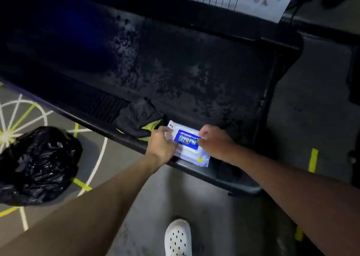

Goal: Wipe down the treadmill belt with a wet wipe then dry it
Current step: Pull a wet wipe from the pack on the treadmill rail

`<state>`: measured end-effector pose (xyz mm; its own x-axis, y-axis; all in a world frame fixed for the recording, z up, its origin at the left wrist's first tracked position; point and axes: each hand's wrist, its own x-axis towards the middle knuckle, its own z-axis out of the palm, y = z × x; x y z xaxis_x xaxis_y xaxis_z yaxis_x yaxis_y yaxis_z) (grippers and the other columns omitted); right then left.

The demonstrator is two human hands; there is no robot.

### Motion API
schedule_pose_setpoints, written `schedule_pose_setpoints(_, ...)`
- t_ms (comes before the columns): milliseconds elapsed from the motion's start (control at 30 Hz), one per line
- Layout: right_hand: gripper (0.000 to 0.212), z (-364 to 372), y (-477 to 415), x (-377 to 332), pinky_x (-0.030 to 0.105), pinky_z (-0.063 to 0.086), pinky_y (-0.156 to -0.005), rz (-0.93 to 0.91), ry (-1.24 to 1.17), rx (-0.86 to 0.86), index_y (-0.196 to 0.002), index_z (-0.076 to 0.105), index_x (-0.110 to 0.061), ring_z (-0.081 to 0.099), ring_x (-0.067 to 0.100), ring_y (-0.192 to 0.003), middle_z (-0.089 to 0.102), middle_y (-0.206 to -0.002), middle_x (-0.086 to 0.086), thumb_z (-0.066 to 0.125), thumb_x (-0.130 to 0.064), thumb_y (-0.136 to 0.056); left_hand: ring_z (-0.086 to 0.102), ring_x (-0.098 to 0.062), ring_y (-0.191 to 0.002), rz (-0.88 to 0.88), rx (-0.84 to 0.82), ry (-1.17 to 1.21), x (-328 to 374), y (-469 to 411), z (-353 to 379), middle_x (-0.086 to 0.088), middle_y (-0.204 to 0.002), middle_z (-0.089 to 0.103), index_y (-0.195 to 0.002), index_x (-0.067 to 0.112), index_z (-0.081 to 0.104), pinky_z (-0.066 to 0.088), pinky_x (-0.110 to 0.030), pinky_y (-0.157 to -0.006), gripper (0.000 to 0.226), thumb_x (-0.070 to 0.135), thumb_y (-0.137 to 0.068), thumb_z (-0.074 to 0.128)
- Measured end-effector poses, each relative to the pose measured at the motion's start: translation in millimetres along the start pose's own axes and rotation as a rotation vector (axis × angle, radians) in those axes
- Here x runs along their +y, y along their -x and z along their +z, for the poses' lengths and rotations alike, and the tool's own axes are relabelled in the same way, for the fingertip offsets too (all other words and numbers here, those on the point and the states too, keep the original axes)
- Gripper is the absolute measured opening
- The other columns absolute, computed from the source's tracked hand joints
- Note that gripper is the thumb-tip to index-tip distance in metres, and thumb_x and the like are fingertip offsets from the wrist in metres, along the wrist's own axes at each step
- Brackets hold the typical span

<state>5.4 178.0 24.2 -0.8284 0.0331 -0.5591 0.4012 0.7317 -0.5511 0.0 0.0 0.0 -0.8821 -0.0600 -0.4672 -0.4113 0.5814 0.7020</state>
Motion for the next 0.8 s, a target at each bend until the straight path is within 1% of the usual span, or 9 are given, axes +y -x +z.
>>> schedule_pose_setpoints(33, 0.022, 9.3, -7.1, 3.1, 0.032, 0.05, -0.09, -0.008, 0.058, 0.003, -0.111, 0.062, -0.018, 0.06, 0.025, -0.109, 0.065, -0.118, 0.007, 0.059, -0.02, -0.089, 0.053, -0.023, -0.107, 0.035, -0.011, -0.099, -6.8, -4.6, 3.6, -0.007, -0.124, 0.05, -0.123, 0.015, 0.053, 0.044, -0.03, -0.096, 0.047, 0.012, -0.08, 0.071)
schedule_pose_setpoints(67, 0.033, 16.3, -14.3, 4.0, 0.036, 0.046, -0.099, -0.02, 0.13, 0.016, -0.122, 0.059, -0.02, 0.055, 0.025, -0.119, 0.06, -0.127, 0.006, 0.061, -0.025, -0.09, 0.048, -0.023, -0.115, 0.07, -0.021, -0.214, -11.3, -9.3, 7.2, -0.005, -0.126, 0.048, -0.129, 0.017, 0.05, 0.039, -0.031, -0.102, 0.058, 0.017, -0.077, 0.076)
schedule_pose_setpoints(167, 0.057, 29.7, -28.0, 0.5, 0.042, 0.036, -0.108, -0.023, 0.22, 0.012, -0.141, 0.046, -0.023, 0.041, 0.027, -0.131, 0.046, -0.14, 0.004, 0.064, -0.04, -0.09, 0.038, -0.024, -0.123, 0.124, -0.058, -0.424, -16.4, -12.8, 15.5, 0.001, -0.132, 0.04, -0.137, 0.024, 0.038, 0.037, -0.038, -0.102, 0.079, 0.034, -0.07, 0.079)
schedule_pose_setpoints(233, 0.061, 35.7, -38.2, -1.2, 0.042, 0.031, -0.107, -0.018, 0.278, 0.013, -0.141, 0.046, -0.025, 0.037, 0.026, -0.132, 0.041, -0.14, 0.004, 0.065, -0.048, -0.088, 0.032, -0.025, -0.126, 0.137, -0.059, -0.53, -20.4, -15.7, 21.6, 0.002, -0.136, 0.032, -0.141, 0.025, 0.032, 0.036, -0.041, -0.101, 0.087, 0.045, -0.069, 0.078)
schedule_pose_setpoints(333, 0.058, 41.5, -44.5, -3.0, 0.044, 0.032, -0.106, -0.022, 0.302, 0.047, -0.132, 0.049, -0.026, 0.038, 0.025, -0.128, 0.041, -0.134, 0.004, 0.071, -0.049, -0.084, 0.027, -0.024, -0.129, 0.138, -0.069, -0.544, -22.8, -18.8, 21.6, 0.003, -0.141, 0.027, -0.144, 0.025, 0.027, 0.036, -0.044, -0.103, 0.093, 0.05, -0.07, 0.078)
schedule_pose_setpoints(500, 0.058, 49.6, -34.3, -5.3, 0.047, 0.036, -0.104, -0.091, 0.345, 0.177, -0.129, 0.048, -0.018, 0.04, 0.025, -0.126, 0.042, -0.133, 0.004, 0.074, -0.043, -0.084, 0.033, -0.024, -0.125, 0.143, -0.054, -0.528, -21.0, -19.5, 20.5, 0.002, -0.137, 0.033, -0.14, 0.022, 0.033, 0.039, -0.047, -0.101, 0.093, 0.048, -0.066, 0.082)
schedule_pose_setpoints(633, 0.043, 56.0, -21.3, 0.3, 0.045, 0.039, -0.099, -0.207, 0.448, 0.245, -0.124, 0.05, -0.016, 0.042, 0.027, -0.122, 0.042, -0.132, 0.006, 0.068, -0.032, -0.09, 0.038, -0.027, -0.121, 0.143, -0.06, -0.52, -20.3, -22.9, 20.3, 0.0, -0.135, 0.037, -0.137, 0.02, 0.039, 0.04, -0.047, -0.102, 0.09, 0.049, -0.065, 0.083)
schedule_pose_setpoints(700, 0.049, 57.5, -18.9, 2.2, 0.042, 0.039, -0.099, -0.219, 0.424, 0.231, -0.13, 0.047, -0.016, 0.041, 0.027, -0.123, 0.041, -0.134, 0.006, 0.07, -0.03, -0.089, 0.039, -0.027, -0.121, 0.158, -0.059, -0.484, -22.8, -23.1, 20.4, -0.001, -0.135, 0.038, -0.139, 0.019, 0.039, 0.039, -0.045, -0.104, 0.091, 0.049, -0.065, 0.083)
schedule_pose_setpoints(800, 0.06, 56.0, -23.5, 2.3, 0.038, 0.036, -0.1, -0.152, 0.408, 0.214, -0.135, 0.044, -0.015, 0.039, 0.026, -0.126, 0.041, -0.137, 0.006, 0.073, -0.035, -0.087, 0.037, -0.026, -0.123, 0.156, -0.091, -0.483, -24.6, -22.8, 19.1, 0.0, -0.137, 0.037, -0.143, 0.019, 0.035, 0.038, -0.045, -0.105, 0.093, 0.045, -0.067, 0.083)
